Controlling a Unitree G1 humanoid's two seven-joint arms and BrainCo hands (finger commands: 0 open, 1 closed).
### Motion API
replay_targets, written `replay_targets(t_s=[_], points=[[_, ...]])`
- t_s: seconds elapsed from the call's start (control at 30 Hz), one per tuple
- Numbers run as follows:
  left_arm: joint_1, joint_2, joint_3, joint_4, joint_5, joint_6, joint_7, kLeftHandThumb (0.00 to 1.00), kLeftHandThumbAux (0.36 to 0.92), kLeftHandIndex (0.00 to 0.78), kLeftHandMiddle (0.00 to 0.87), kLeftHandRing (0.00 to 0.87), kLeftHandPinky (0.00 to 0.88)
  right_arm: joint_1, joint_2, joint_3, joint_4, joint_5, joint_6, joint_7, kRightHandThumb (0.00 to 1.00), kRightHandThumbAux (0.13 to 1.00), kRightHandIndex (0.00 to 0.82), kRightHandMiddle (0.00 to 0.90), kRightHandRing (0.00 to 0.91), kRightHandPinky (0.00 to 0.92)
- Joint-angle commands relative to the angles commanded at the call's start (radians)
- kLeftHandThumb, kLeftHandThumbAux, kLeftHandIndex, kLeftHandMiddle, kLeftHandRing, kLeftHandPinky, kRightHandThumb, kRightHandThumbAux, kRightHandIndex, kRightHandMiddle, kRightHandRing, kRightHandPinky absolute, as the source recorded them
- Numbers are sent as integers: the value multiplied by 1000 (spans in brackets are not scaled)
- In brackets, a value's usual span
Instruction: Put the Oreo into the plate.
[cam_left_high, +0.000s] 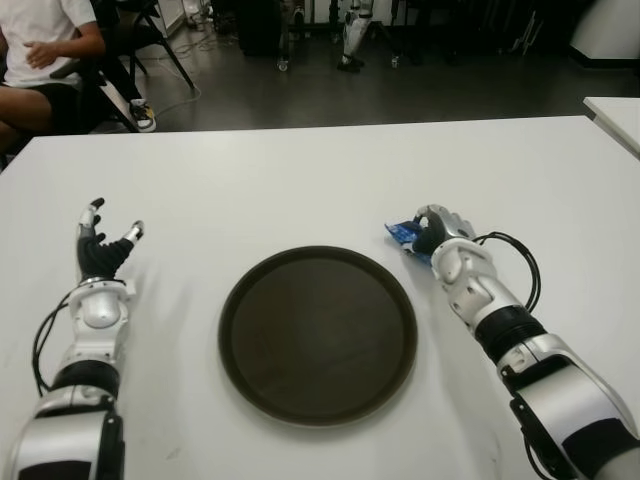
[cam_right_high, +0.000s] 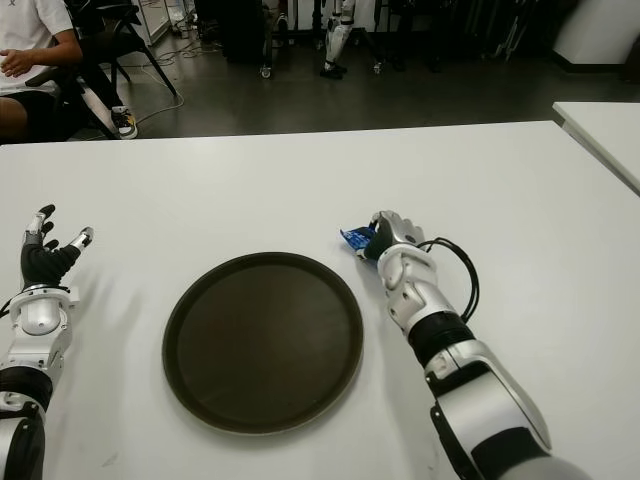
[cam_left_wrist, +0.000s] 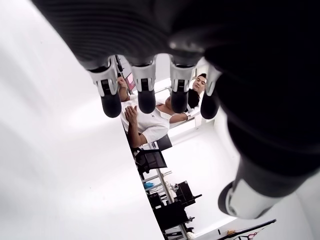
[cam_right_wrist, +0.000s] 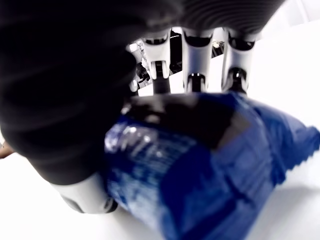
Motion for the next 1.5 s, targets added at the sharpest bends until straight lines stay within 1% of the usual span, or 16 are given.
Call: replay_targets(t_s=[0.1, 0.4, 0.57, 0.83, 1.1, 1.23, 1.33, 1.43, 1.5], points=[[-3, 3, -1, 4, 0, 3, -3, 0, 721, 1, 0, 0, 0, -3, -2, 4, -3, -1, 6, 12, 380, 829, 697, 792, 791, 793], [-5, 0, 8, 14, -14, -5, -5, 0, 734, 0, 0, 0, 0, -13, -6, 21, 2, -14, 24, 32, 351, 835, 684, 788, 794, 794], [-6, 1, 4, 16, -8, -4, 0, 0, 722, 0, 0, 0, 0, -15, -5, 25, -3, -17, 39, 37, 329, 848, 670, 785, 794, 796], [-5, -2, 6, 12, -14, -7, -13, 0, 726, 0, 0, 0, 0, -13, -1, 15, -15, -6, 47, 34, 313, 855, 660, 777, 786, 786], [-5, -5, 11, 8, -21, -6, -13, 0, 736, 1, 0, 0, 0, -9, -1, 7, -25, -3, 45, 20, 335, 849, 642, 766, 773, 768], [-6, -1, 10, 9, -17, -4, -12, 0, 729, 4, 4, 0, 0, 0, 0, -7, -41, 7, 29, 2, 329, 860, 632, 745, 751, 732], [-6, -2, 7, 10, -14, -6, -10, 0, 728, 3, 3, 0, 0, 19, 5, -44, -63, 35, -1, -44, 353, 850, 640, 747, 746, 726], [-6, -2, 8, 12, -15, -8, -11, 0, 727, 2, 1, 0, 0, 27, 12, -68, -63, 53, -30, -86, 368, 843, 652, 752, 751, 738], [-7, -1, 9, 16, -16, -9, -12, 0, 727, 1, 0, 0, 0, 37, 17, -95, -66, 77, -74, -125, 378, 838, 665, 765, 766, 756]])
